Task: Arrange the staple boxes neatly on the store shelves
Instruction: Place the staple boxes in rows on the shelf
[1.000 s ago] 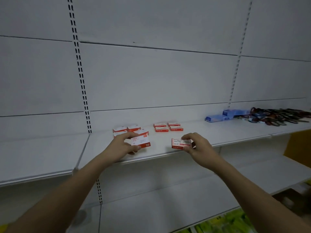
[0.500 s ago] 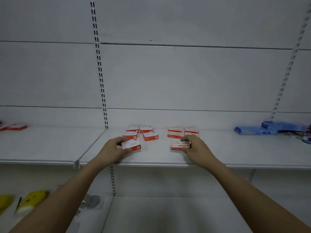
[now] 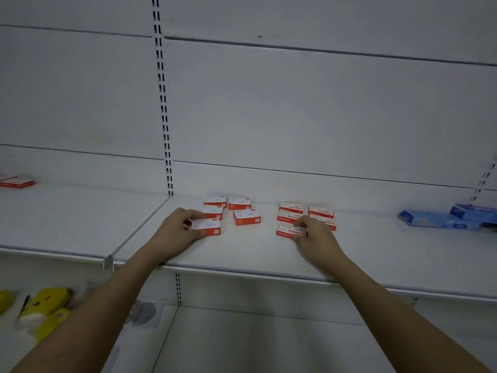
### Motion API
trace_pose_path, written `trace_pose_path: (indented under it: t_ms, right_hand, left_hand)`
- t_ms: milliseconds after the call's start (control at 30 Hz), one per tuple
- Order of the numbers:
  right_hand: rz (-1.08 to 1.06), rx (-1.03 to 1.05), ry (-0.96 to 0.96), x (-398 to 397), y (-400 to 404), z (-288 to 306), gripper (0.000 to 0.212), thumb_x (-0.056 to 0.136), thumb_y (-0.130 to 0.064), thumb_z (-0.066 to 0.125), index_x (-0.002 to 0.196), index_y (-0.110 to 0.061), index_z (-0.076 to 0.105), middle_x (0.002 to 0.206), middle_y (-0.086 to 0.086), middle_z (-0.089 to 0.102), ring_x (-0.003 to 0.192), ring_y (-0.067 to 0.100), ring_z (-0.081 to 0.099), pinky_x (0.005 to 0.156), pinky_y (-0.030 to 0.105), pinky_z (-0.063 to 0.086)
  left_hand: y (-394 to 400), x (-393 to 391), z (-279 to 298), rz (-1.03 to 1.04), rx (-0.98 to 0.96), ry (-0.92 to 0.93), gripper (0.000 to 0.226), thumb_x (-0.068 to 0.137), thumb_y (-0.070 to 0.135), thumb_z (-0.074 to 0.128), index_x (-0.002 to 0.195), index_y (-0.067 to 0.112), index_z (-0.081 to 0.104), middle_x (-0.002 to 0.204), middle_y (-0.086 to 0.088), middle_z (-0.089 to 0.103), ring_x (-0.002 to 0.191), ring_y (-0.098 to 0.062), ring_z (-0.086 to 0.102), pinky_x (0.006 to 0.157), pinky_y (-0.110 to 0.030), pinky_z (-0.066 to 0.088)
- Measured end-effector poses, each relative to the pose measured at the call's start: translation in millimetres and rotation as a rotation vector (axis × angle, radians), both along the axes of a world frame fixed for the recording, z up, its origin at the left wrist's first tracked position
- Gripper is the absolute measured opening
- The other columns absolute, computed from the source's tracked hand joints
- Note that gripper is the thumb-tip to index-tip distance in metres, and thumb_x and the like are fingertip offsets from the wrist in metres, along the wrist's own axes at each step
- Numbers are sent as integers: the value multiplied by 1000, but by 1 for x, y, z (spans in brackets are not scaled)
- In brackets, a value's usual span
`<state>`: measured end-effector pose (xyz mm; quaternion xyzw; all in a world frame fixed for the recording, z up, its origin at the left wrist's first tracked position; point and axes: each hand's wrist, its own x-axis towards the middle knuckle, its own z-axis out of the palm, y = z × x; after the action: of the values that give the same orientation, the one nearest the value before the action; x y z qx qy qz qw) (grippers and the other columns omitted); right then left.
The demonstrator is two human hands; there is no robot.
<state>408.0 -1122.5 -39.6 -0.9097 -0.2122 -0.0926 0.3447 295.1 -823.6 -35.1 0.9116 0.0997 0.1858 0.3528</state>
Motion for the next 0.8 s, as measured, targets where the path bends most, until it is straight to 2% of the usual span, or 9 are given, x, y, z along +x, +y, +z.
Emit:
trace_pose_path:
  t_ms: [133, 200, 333, 567, 700, 800]
  right_hand:
    - [-57, -35, -90, 7, 6, -6, 27, 92, -21, 62, 118, -14, 61, 126, 6, 54, 109, 22, 54, 95, 29, 43]
    - [-70, -34, -109, 9, 7, -8, 28, 92, -21, 61, 119, -14, 62, 128, 6, 50, 109, 22, 53, 95, 27, 41]
    - [-62, -59, -133, 10, 7, -13, 32, 94, -21, 59, 125, -12, 60, 124, 6, 52, 111, 23, 54, 99, 34, 46]
    - [-44, -86, -122, 9, 7, -13, 35, 94, -18, 56, 128, -10, 58, 123, 8, 52, 109, 22, 53, 97, 30, 44]
    - [-63, -51, -136, -6, 4, -5, 38, 94, -22, 53, 129, -9, 56, 127, 12, 50, 115, 28, 49, 98, 35, 40]
    - [-107, 32, -142, -21, -4, 6, 32, 95, -26, 51, 124, -12, 55, 122, 7, 55, 110, 23, 53, 94, 35, 44]
  left_hand:
    - [-3, 3, -5, 39, -10, -68, 25, 85, 23, 71, 109, 24, 67, 117, 2, 55, 97, -13, 57, 84, -20, 42]
    - [-3, 5, -7, 55, -5, -75, 25, 85, 21, 71, 110, 21, 68, 118, 2, 54, 97, -13, 56, 83, -17, 41]
    - [0, 7, -10, 68, 6, -62, 28, 85, 24, 71, 113, 23, 68, 121, 2, 55, 99, -15, 57, 83, -20, 42]
    - [-1, 7, -11, 66, 24, -52, 32, 85, 26, 71, 117, 22, 66, 126, 0, 54, 101, -14, 56, 88, -21, 42]
    - [-8, -2, -8, 112, 87, -62, 42, 84, 35, 69, 123, 24, 60, 131, -1, 49, 116, -18, 50, 99, -30, 40]
    - [-12, -14, 3, 215, 194, -12, 43, 88, 46, 60, 127, 29, 55, 138, -1, 45, 127, -22, 41, 104, -41, 37]
